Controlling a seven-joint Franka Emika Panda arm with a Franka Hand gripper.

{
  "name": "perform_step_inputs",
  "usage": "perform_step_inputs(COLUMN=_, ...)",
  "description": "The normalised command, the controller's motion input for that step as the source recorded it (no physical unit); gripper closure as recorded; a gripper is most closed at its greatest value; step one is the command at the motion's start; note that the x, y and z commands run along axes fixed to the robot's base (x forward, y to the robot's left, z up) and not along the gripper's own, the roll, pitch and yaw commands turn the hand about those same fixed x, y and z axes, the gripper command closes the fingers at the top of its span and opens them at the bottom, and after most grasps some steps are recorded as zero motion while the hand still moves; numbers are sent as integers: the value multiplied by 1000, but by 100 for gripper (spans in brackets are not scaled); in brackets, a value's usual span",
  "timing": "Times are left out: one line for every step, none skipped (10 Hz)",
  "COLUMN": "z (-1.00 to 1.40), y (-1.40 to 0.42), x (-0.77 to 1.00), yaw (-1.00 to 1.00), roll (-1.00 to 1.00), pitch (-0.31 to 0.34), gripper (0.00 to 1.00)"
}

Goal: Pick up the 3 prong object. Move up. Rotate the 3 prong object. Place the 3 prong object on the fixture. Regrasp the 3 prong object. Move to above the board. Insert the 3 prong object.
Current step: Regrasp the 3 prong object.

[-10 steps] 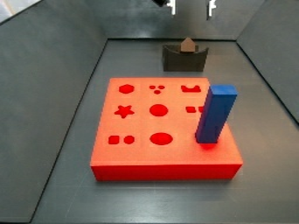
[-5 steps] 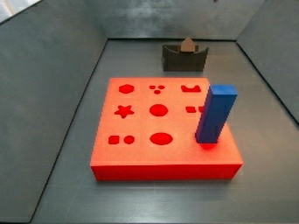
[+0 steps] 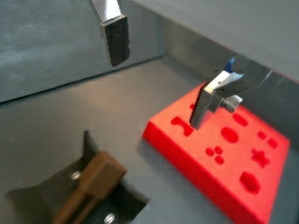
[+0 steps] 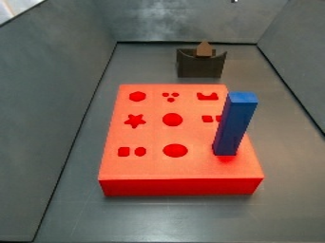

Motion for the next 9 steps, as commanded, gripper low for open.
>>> perform_step_inputs(z=2, y=-24, x=-34, yaw=40, roll=1000, pitch=9, gripper=0)
perform_step_inputs(z=-2, y=-22, x=-31, yaw=40, roll=1000, pitch=3, gripper=0)
perform_step_inputs(z=2, y=-23, x=-30, yaw=41, roll=1000, pitch=0, gripper=0)
perform_step_inputs(z=1, y=-20, x=-25, yaw=42, roll=1000, pitch=-8, gripper=0)
perform_step_inputs(z=2, y=-18, x=-26, yaw=43, roll=1000, pitch=-9, gripper=0)
perform_step_inputs(z=9, y=-17, x=-22, yaw=44, roll=1000, pitch=-8, gripper=0)
perform_step_inputs(z=15, y=-16, x=-14, yaw=45, roll=1000, pitch=-4, gripper=0)
perform_step_inputs(z=11, y=-20, x=-3, yaw=46, roll=1000, pitch=0, gripper=0)
perform_step_inputs(z=-3, y=-20, x=17, yaw=48, roll=1000, pitch=7, gripper=0)
